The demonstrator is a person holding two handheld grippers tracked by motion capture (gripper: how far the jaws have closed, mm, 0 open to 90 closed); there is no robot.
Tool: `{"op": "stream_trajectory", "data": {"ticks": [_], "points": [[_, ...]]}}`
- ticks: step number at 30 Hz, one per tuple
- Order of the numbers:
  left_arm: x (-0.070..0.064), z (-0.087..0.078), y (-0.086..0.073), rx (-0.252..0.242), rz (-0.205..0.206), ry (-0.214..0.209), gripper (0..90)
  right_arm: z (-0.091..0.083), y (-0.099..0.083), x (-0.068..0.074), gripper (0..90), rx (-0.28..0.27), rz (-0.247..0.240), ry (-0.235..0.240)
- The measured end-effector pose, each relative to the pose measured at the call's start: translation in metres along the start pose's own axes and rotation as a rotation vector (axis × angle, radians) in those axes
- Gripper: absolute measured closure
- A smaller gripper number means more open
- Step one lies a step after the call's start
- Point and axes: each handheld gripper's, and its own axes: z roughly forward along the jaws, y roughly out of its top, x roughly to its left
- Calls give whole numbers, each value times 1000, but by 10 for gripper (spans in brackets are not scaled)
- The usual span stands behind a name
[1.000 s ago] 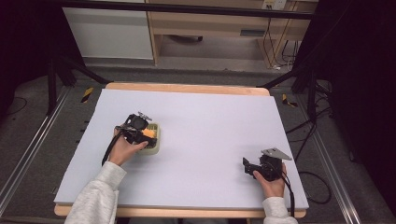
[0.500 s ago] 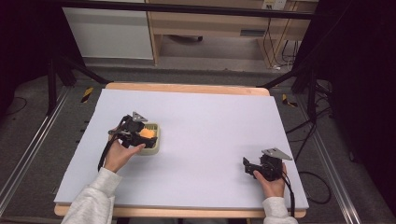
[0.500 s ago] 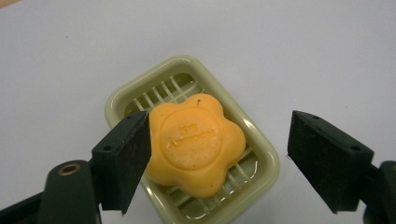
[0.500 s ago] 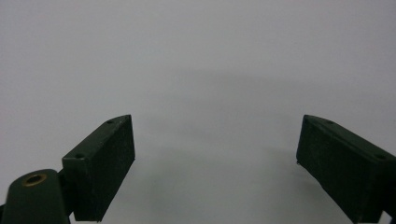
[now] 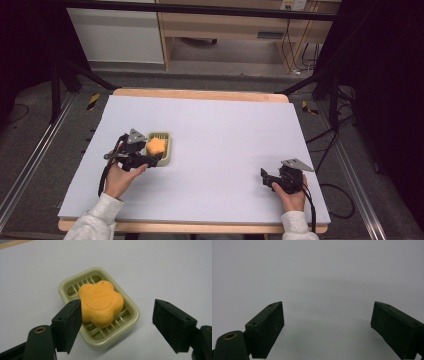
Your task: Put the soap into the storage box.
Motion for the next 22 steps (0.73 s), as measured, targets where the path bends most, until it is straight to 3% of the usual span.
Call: {"op": "stream_trajectory", "data": {"ticks": [3, 11, 17, 22], "points": [[1, -5, -11, -19, 0, 11, 237, 0, 0, 0, 119, -3, 4, 1], [11, -21, -42, -68, -46, 46, 228, -1, 0, 0, 121, -7, 2, -1], [25, -26, -65, -53, -99, 74, 225, 0, 0, 0, 122, -5, 6, -4], [32, -27, -74, -23, -115, 91, 227, 0, 0, 0, 122, -1, 2, -4]]}}
